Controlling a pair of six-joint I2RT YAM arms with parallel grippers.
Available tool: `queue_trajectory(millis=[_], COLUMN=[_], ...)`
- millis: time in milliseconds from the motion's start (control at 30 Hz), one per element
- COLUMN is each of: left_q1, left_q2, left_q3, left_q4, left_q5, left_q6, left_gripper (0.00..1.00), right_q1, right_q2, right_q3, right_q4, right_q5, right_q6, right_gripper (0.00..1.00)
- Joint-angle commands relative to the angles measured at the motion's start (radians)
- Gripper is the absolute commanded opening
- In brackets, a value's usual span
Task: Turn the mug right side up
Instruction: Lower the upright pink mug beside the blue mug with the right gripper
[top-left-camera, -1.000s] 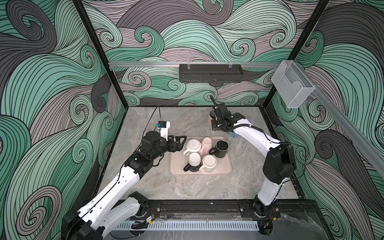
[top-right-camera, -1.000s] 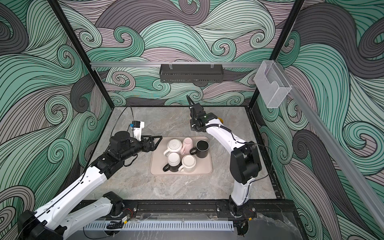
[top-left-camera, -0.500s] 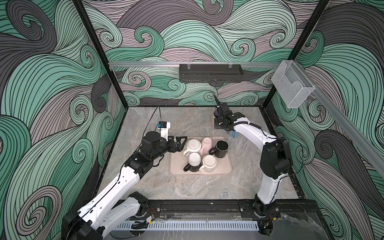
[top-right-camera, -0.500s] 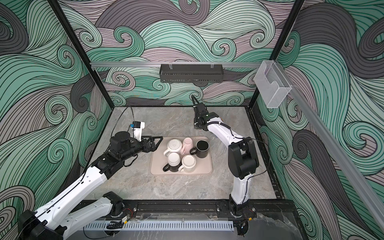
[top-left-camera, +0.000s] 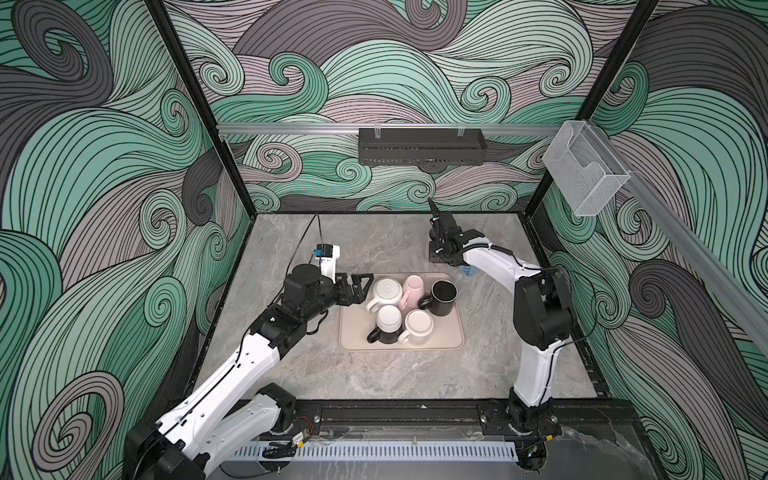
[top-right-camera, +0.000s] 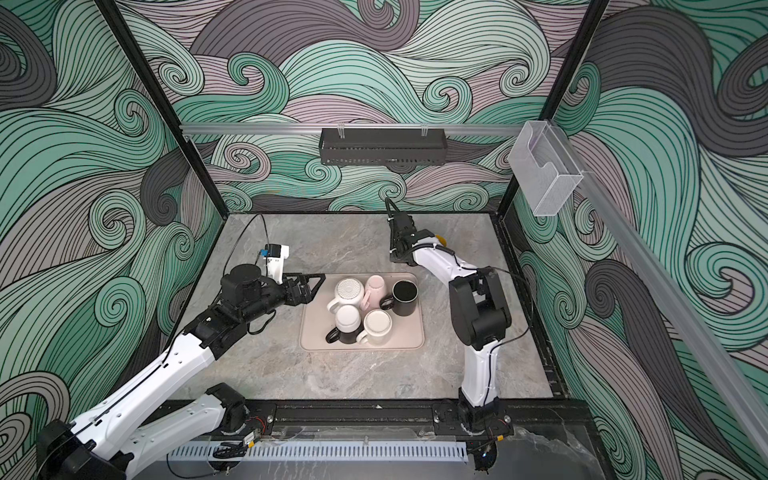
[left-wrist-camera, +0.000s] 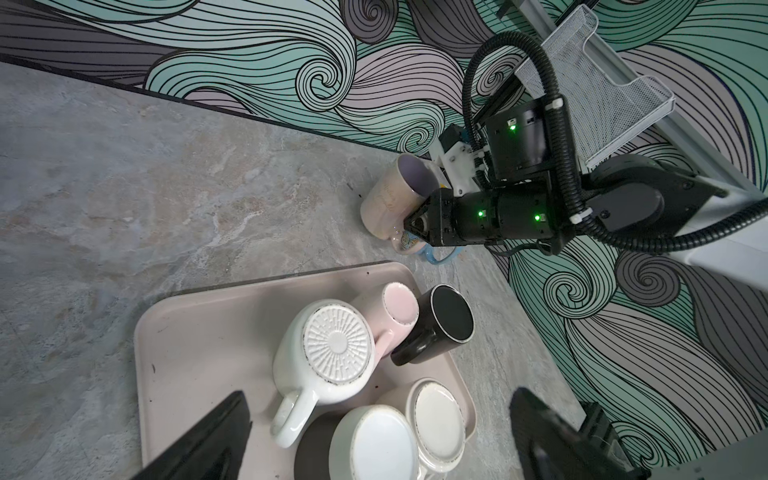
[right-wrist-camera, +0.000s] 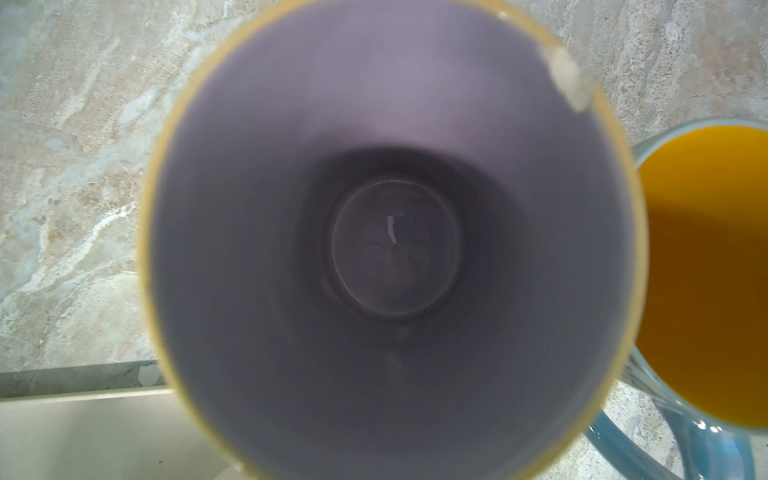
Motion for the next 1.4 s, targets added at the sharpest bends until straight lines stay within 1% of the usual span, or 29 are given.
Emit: queue_trajectory(millis=[0, 333, 900, 933, 1033, 1367], left_q1=[0.004, 0.004, 0.004, 0.004, 0.004, 0.004], left_q2=[-0.003, 0.014, 0.057, 0.058, 0.067, 0.107], left_q3=[-0.006, -0.007, 0.000, 0.000, -0.004, -0.002], left_q4=[0.015, 0.032, 0.050, 0.048, 0.046, 0.041], left_q5=[-0.013, -0.011, 0.000, -0.001, 0.000, 0.021], left_q6=[-0.009, -0.017, -0.026, -0.026, -0.030, -0.041], left_gripper=[0.99, 0.99, 0.98, 0.98, 0.98, 0.98], right_q1=[-0.018, -0.051, -0.062, -0.061, -0.061, -0.062], right_q2=[0.003, 0.040, 0.029, 0.026, 0.015, -0.022], right_q3=[0.011, 0.000, -0.049, -0.052, -0.070, -0.107], right_q4=[0.099, 0.130, 0.155, 0.155, 0.163, 0.163], right_q5=[0.026, -0.013, -0.051, -0.050, -0.055, -0.051], right_q6=[0.008, -0.020, -0.036, -0.040, -0.050, -0.043], right_gripper=[0.00, 0.00, 0.00, 0.02, 0.13, 0.27])
